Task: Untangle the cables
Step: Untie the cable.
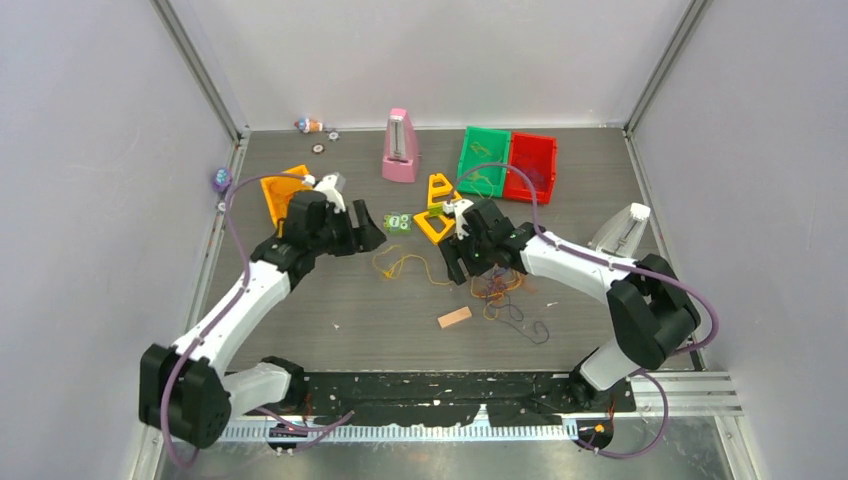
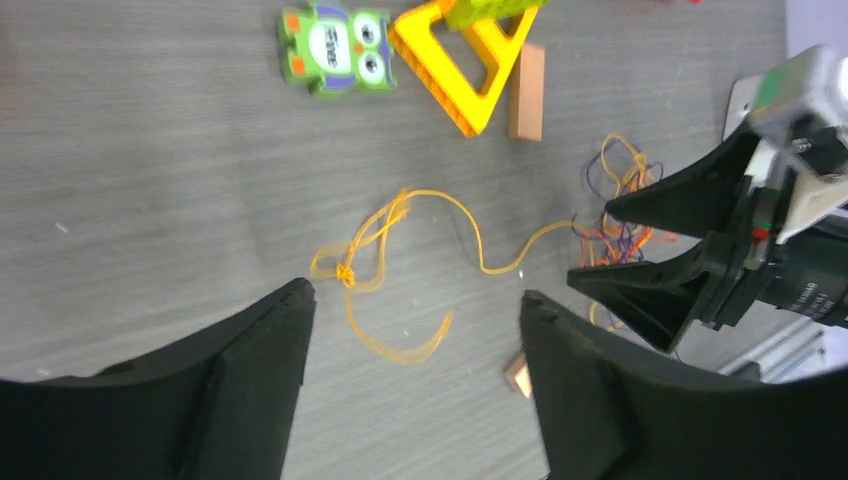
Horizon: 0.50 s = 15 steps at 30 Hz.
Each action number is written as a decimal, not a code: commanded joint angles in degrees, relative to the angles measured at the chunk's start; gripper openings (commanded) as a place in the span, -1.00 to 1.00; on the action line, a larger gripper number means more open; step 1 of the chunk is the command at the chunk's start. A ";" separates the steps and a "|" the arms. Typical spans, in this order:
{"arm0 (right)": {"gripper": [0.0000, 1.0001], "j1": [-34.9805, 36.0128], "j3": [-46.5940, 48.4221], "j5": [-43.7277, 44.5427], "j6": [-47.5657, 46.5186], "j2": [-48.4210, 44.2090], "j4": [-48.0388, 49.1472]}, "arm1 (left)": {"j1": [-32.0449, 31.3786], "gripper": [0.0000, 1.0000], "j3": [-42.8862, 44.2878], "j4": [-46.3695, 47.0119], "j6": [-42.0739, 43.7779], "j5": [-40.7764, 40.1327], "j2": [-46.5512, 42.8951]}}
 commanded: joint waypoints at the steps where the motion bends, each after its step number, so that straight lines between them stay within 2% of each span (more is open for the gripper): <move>1: 0.52 0.27 -0.55 3.58 3.85 -3.84 2.13 | -5.41 0.69 4.25 -3.86 2.06 1.50 5.69; 3: 0.47 0.19 -2.61 4.37 5.10 -5.67 2.67 | -10.33 0.77 6.96 -4.53 4.06 -1.16 8.75; 7: 0.26 -0.62 -4.98 7.35 6.19 -8.48 3.11 | -17.12 0.74 13.12 -5.09 7.28 -0.55 16.16; 10: 0.12 -2.60 -6.06 6.89 6.72 -9.98 3.01 | -19.10 0.67 16.61 -6.01 8.08 0.70 21.53; 15: 0.09 -5.45 -8.18 3.50 5.96 -10.95 2.77 | -20.91 0.62 18.63 -6.87 8.40 0.32 27.29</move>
